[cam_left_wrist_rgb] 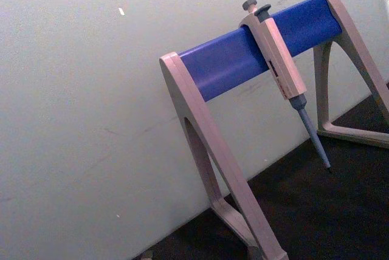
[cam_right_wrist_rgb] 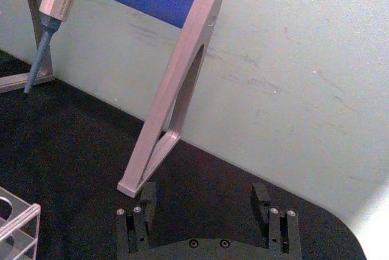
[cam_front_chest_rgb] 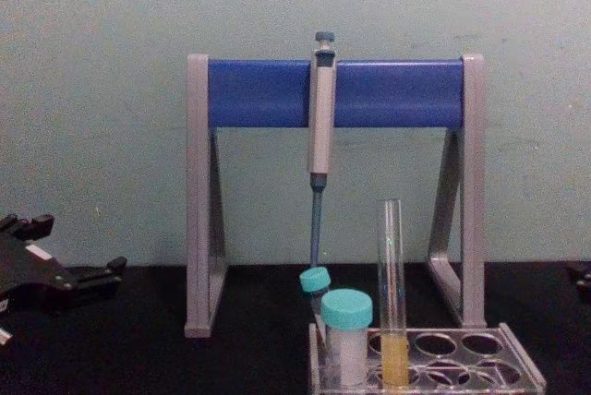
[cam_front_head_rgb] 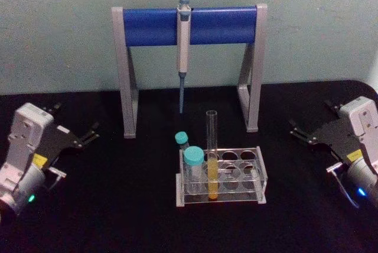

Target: Pick up the test tube from the test tube rack, shake it, then place it back into the test tube rack.

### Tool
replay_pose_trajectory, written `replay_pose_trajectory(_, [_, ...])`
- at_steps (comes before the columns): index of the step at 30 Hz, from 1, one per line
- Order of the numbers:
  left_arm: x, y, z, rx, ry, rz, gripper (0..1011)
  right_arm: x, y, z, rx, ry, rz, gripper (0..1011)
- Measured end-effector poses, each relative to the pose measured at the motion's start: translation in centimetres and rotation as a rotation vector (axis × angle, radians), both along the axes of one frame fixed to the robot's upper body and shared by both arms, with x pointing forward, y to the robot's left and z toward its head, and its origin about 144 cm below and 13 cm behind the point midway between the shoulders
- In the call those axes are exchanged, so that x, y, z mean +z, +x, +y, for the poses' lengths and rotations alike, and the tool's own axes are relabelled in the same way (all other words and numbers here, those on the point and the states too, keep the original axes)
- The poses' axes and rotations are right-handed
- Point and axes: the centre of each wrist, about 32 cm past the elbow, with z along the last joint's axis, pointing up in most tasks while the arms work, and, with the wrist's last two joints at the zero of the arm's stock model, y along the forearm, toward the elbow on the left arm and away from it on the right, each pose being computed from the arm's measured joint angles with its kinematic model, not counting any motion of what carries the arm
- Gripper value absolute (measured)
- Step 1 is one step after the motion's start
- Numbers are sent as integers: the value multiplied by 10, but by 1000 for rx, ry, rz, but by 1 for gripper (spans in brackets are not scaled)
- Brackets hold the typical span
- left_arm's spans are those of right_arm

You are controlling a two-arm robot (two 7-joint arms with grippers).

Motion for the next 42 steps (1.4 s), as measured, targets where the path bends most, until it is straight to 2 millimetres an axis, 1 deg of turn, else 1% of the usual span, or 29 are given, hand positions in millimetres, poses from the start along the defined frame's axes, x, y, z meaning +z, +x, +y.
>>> replay_pose_trajectory(42, [0, 0, 0, 0, 0, 0, 1001, 0, 0, 0, 0, 0, 0, 1000])
